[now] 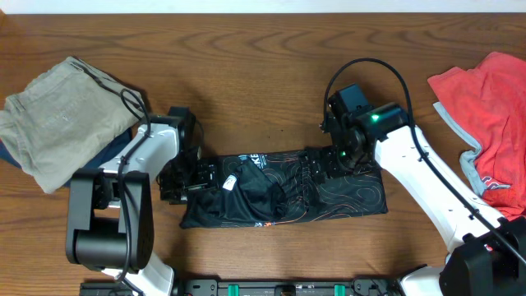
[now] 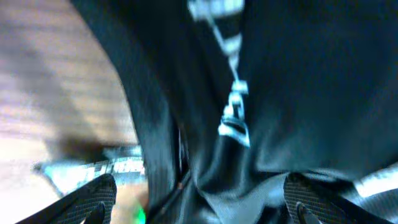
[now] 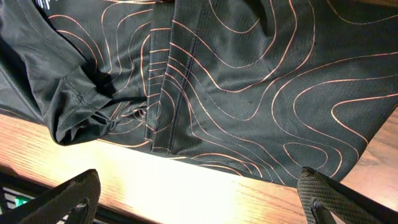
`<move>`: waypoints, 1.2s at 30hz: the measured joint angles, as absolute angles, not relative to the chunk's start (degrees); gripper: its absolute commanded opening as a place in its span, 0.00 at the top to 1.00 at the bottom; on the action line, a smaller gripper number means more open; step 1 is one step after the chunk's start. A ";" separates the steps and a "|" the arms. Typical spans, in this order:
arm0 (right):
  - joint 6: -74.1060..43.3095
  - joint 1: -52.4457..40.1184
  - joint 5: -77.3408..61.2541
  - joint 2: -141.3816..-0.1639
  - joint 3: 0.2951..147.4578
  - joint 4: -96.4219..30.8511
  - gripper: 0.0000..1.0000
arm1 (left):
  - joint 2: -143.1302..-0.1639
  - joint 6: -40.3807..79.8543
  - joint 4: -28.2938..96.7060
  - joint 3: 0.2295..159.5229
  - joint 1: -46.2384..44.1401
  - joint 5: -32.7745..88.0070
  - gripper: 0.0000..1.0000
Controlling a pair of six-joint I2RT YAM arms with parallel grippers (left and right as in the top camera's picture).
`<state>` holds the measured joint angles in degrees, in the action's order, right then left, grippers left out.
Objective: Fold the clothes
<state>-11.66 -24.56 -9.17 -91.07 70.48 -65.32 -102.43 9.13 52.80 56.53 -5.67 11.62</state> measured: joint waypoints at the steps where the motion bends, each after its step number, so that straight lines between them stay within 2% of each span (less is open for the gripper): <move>1: -11.75 -24.56 -9.15 -91.07 70.48 -65.34 0.01 | -102.43 9.13 51.64 55.81 -5.67 11.55 0.13; 3: -11.77 -24.38 -9.13 -91.07 70.48 -65.36 0.01 | -102.15 9.23 50.89 55.16 -5.67 11.25 0.16; 8: -11.81 -23.68 -9.06 -91.07 70.48 -65.43 0.01 | -100.44 9.52 48.86 53.17 -5.65 9.80 0.39; 14: -11.99 -23.68 -9.04 -91.07 70.48 -65.43 0.01 | -100.16 9.34 47.55 52.86 -5.41 9.10 0.85; 16: -11.99 -23.68 -9.04 -91.07 70.48 -65.43 0.01 | -100.07 9.23 46.94 52.84 -5.41 9.69 0.94; 29: -13.39 -23.05 -6.55 -91.07 70.48 -66.61 0.01 | -101.78 8.95 48.05 55.99 -4.91 11.20 0.94; 36: -14.33 -16.88 -1.50 -91.07 70.48 -69.38 0.01 | -101.89 9.23 53.60 63.16 1.96 9.61 0.94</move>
